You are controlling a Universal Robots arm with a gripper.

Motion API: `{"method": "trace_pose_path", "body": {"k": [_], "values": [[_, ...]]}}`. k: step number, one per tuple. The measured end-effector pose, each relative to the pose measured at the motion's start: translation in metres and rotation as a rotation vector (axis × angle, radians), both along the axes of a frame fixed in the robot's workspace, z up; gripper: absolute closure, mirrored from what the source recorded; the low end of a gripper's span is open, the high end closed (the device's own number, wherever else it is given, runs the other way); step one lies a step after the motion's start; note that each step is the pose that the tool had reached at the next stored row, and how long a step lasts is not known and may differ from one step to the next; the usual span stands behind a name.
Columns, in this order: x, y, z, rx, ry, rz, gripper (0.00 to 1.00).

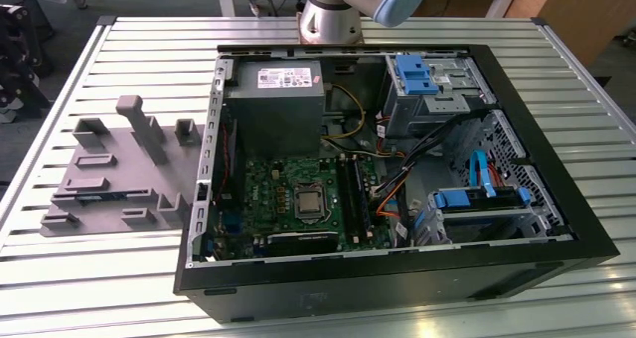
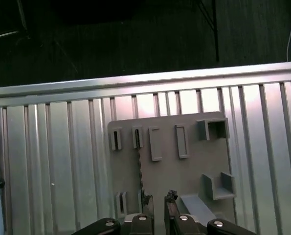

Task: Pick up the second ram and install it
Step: 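Pick up the second ram and move it above second insertion slot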

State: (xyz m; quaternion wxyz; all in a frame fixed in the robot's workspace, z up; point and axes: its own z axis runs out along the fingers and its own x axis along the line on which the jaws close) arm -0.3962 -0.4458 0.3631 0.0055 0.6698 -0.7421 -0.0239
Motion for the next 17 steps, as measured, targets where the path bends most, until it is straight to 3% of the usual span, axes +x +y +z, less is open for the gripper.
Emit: {"method": "trace_pose_path", "body": {"k": [5, 6, 10, 17], "values": [[-0.0012, -0.0013, -0.0033, -0.0007, -0.0001, 0.016, 0.75], [-0.0015, -0.0015, -0.0040, -0.0010, 0.0000, 0.019, 0.69], [-0.0021, -0.0018, -0.0079, -0.0020, -0.0003, 0.029, 0.69], [-0.0022, -0.0018, -0.0084, -0.0032, -0.0003, 0.029, 0.69]]}}
